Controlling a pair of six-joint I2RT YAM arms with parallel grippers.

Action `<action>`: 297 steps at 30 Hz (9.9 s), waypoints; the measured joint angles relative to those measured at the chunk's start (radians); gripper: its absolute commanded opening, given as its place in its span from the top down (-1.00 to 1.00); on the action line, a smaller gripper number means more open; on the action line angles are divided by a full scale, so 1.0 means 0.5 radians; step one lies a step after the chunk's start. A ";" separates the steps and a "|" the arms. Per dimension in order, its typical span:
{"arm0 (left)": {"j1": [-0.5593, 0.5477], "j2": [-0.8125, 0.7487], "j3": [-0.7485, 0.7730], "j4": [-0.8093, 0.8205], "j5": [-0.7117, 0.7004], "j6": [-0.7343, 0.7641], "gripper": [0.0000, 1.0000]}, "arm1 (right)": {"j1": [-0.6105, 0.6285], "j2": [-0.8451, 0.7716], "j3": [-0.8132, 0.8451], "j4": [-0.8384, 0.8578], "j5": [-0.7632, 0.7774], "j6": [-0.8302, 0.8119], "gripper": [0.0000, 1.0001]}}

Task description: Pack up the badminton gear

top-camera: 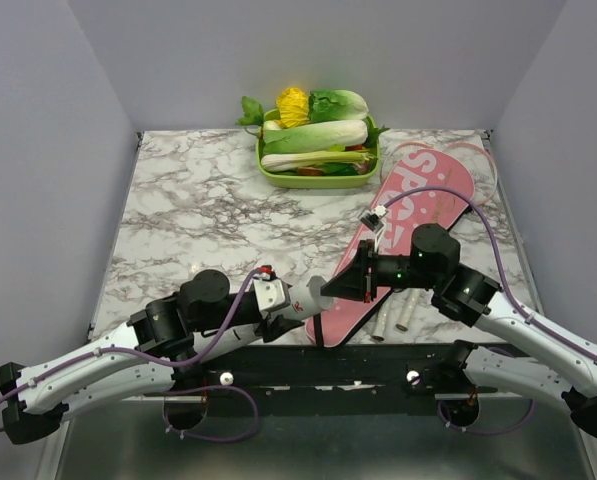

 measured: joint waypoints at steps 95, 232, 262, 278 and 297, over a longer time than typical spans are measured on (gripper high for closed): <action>2.341 2.208 1.640 -0.267 -0.066 -0.199 -0.97 | 0.395 -0.123 0.207 -1.225 1.223 -0.012 0.31; -0.496 2.304 1.208 0.003 -1.440 -0.633 -0.98 | -1.513 -0.183 -0.372 -1.215 1.824 0.192 -0.12; -0.537 2.574 1.195 0.079 -1.527 -0.645 -0.83 | -1.521 -0.211 -0.436 -1.133 1.688 0.152 -0.10; -0.536 2.596 1.141 0.185 -1.515 -0.585 0.10 | -1.521 -0.233 -0.459 -1.127 1.674 0.150 -0.08; -0.353 2.093 1.028 0.259 -1.245 -0.573 0.19 | -1.522 -0.243 -0.441 -1.162 1.683 0.140 -0.05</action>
